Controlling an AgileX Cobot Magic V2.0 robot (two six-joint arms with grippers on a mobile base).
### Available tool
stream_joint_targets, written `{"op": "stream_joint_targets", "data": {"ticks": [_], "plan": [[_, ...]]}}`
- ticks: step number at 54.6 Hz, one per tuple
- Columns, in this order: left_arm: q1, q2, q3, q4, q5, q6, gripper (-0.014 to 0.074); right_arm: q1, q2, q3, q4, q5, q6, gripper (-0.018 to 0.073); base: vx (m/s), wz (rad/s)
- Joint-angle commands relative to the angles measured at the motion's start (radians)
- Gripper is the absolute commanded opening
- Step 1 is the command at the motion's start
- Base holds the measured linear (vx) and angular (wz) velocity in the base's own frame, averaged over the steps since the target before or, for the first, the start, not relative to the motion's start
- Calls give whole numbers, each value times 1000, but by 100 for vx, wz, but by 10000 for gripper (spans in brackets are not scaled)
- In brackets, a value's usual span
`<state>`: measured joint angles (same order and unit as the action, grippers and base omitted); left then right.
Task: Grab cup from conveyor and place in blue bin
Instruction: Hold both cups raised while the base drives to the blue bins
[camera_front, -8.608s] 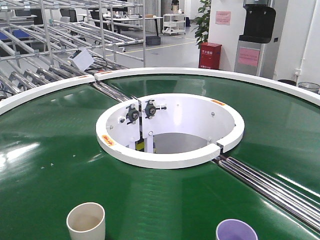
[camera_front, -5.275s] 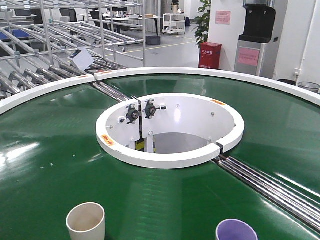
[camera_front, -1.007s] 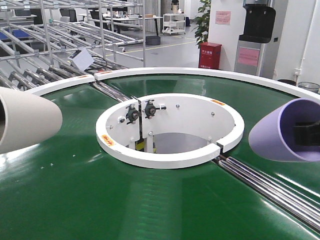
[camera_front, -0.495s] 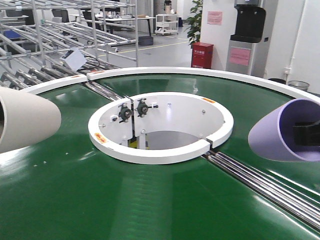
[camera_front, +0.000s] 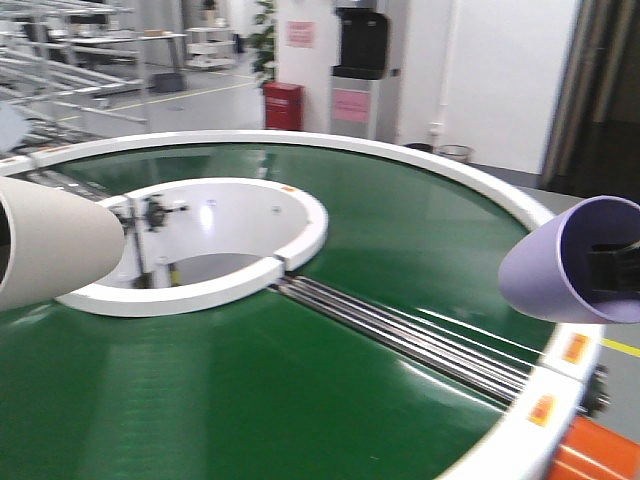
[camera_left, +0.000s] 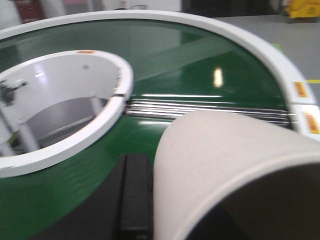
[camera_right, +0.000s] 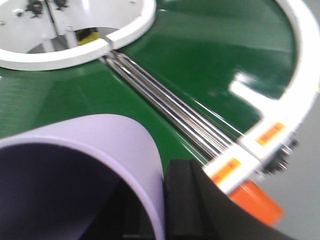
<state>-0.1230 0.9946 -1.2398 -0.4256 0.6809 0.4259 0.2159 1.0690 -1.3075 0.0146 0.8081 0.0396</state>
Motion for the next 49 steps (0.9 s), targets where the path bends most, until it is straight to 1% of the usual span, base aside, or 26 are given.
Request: {"op": "stream_joint_targets", "data": {"ticks": [1, 49], "plan": [[-7, -13, -34, -29, -75, -2, -8, -3, -17, -30, -6, -81, -5, -9, -17, -64], [-7, -13, -34, -29, -75, -2, -8, -3, -17, -30, -6, -77, -5, -9, -13, -56]]}}
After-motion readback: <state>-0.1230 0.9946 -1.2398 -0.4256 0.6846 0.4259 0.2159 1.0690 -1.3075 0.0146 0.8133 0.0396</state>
